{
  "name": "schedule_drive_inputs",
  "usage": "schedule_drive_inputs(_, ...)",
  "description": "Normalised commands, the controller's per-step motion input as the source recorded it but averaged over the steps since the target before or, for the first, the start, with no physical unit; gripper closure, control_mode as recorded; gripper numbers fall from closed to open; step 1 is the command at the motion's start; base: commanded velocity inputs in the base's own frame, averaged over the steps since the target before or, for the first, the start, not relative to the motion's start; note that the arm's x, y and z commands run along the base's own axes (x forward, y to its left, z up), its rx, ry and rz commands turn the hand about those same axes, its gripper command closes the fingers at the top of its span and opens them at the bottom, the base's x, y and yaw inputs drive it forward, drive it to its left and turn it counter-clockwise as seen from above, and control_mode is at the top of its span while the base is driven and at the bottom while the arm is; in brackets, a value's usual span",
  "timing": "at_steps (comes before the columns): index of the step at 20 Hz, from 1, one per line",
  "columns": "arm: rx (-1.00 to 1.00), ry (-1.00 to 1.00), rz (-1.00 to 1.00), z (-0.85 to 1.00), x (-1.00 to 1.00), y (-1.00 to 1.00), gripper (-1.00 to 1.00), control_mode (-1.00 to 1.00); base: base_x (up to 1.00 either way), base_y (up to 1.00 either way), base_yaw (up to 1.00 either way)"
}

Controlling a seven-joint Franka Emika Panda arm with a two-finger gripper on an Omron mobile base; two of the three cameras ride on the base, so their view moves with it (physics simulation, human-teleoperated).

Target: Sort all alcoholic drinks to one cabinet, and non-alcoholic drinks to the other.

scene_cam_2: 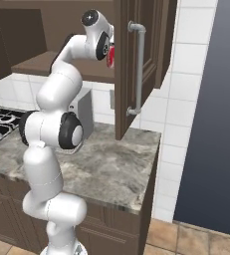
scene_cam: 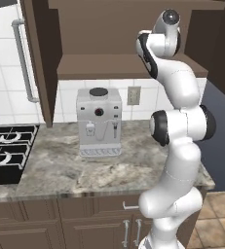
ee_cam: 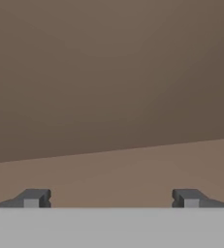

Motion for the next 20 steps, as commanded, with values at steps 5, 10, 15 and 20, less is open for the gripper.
schedule_drive_inputs(5, 0.00, -0.07, 0.00, -0.07, -0.44, 0.10, -1.00, -1.00, 0.00, 0.00, 0.00)
schedule_drive_inputs(10, 0.00, -0.08, 0.00, -0.12, -1.00, 0.18, -1.00, -1.00, 0.00, 0.00, 0.00)
schedule_drive_inputs(15, 0.00, -0.06, 0.00, -0.25, -1.00, 0.17, -1.00, -1.00, 0.00, 0.00, 0.00)
schedule_drive_inputs(20, 0.00, -0.04, 0.00, -0.28, -1.00, 0.14, -1.00, -1.00, 0.00, 0.00, 0.00)
